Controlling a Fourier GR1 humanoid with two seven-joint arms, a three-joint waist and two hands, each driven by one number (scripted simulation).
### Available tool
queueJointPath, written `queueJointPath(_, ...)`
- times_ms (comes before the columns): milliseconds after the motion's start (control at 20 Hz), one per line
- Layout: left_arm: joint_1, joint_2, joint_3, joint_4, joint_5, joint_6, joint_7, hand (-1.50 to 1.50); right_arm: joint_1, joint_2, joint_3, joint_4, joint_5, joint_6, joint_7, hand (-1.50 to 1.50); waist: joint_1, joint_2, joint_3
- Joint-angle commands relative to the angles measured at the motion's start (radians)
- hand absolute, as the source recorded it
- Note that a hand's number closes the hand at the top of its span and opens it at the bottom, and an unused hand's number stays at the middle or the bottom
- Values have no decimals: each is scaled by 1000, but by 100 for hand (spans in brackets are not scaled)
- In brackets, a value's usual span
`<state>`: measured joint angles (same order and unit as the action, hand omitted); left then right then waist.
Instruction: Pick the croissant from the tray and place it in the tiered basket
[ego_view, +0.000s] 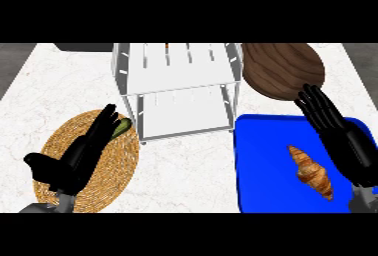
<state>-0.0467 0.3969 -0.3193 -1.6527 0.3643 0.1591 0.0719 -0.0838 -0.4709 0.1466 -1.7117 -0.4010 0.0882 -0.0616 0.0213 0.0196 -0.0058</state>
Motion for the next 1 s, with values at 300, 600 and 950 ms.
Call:
queueJointPath(300, -71, -65, -2, 162, -101, -23, -109, 0, -121, -10, 102, 257, 413, -174, 16, -150, -16, -11, 0)
queueJointPath(600, -111, -92, 59, 345, -118, -112, -210, 0, -54, 233, 74, 346, 240, -86, -241, -150, -26, -19, 6)
queueJointPath(950, -78, -108, 42, 290, -135, -58, -176, 0, -45, -102, 68, 77, 427, -74, -9, -150, -48, -29, 3)
